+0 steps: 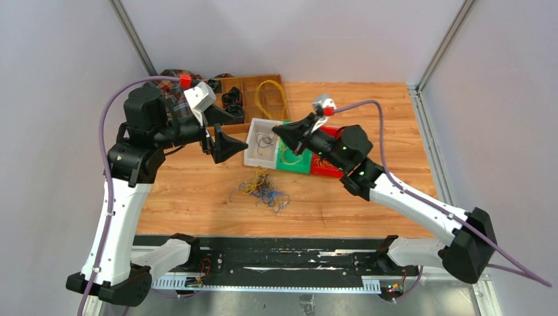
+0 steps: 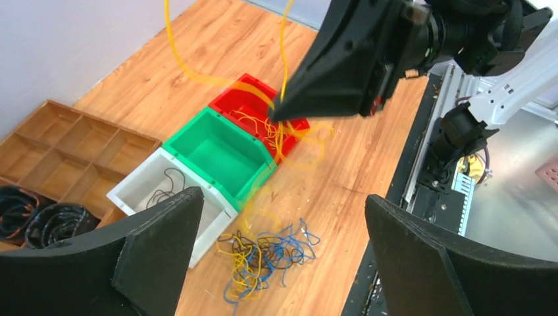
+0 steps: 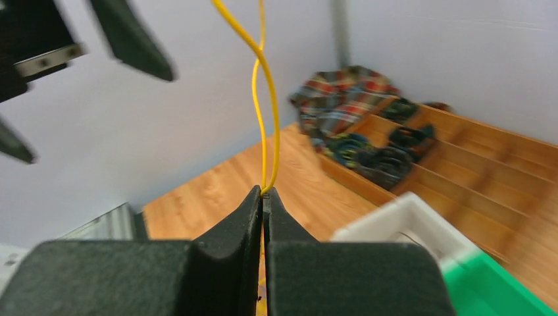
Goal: Untangle the cables
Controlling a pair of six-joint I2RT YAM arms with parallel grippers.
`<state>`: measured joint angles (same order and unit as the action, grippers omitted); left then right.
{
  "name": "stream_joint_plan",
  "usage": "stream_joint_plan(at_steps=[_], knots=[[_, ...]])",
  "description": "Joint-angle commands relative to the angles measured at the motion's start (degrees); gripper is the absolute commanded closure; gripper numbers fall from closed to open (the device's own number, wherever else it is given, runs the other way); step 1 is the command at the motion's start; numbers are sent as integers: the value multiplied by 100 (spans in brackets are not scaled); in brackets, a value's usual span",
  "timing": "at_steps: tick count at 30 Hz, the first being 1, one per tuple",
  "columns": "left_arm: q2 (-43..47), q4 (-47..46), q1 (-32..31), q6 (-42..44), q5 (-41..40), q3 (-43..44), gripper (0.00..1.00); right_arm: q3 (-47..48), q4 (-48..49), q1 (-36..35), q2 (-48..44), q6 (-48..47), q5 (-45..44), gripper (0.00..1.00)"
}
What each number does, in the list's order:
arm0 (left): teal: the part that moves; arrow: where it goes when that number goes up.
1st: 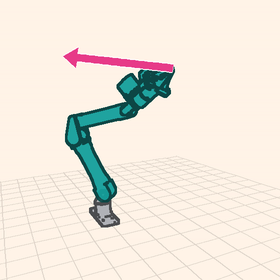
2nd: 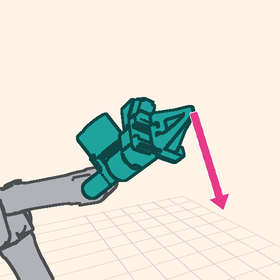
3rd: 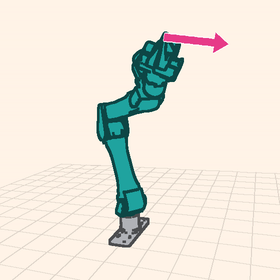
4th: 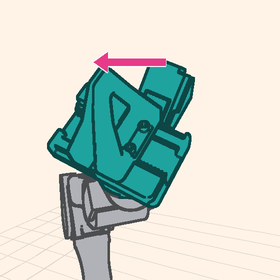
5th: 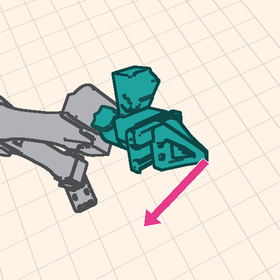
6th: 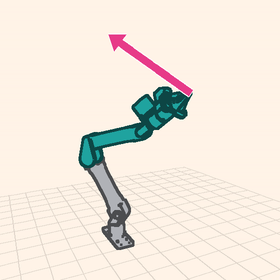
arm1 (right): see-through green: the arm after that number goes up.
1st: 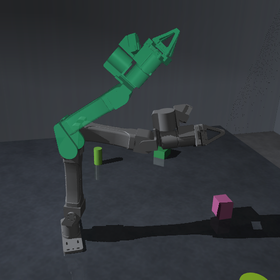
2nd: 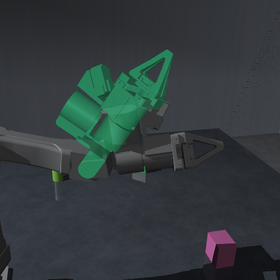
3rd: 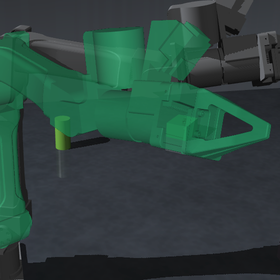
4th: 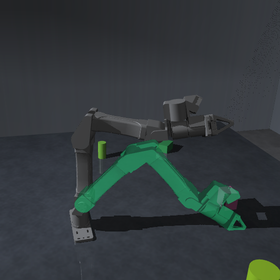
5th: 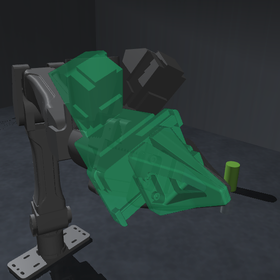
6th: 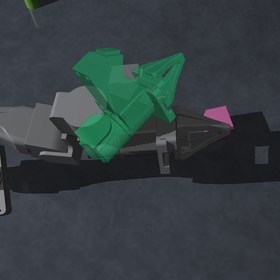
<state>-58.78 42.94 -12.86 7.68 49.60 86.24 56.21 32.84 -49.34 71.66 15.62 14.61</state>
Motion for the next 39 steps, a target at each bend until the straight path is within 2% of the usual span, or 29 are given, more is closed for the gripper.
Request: stream_joint_plan(at_steps=[1,5,10,17,23,29,39], knots=[[3,-196,-195,-179,-239,-20,2,-384,-341,637,-675,98,-704,99],[128,-129,-194,-53,-608,-205,2,-633,-847,1189,-991,-379,-1391,99],[233,-11,-195,157,-1274,-459,2,-885,-876,1886,-825,-715,-1950,99],[359,216,-193,393,-1366,-549,2,-996,-978,2128,-407,-1206,-3245,99],[398,224,-196,402,-1350,-609,2,-1072,-924,2159,-135,-1119,-3598,99],[451,243,-193,446,-1383,-626,2,-612,-1049,2153,662,-947,-3477,100],[460,431,-192,686,-1563,-591,2,265,-673,2157,2020,-483,-3841,100]])
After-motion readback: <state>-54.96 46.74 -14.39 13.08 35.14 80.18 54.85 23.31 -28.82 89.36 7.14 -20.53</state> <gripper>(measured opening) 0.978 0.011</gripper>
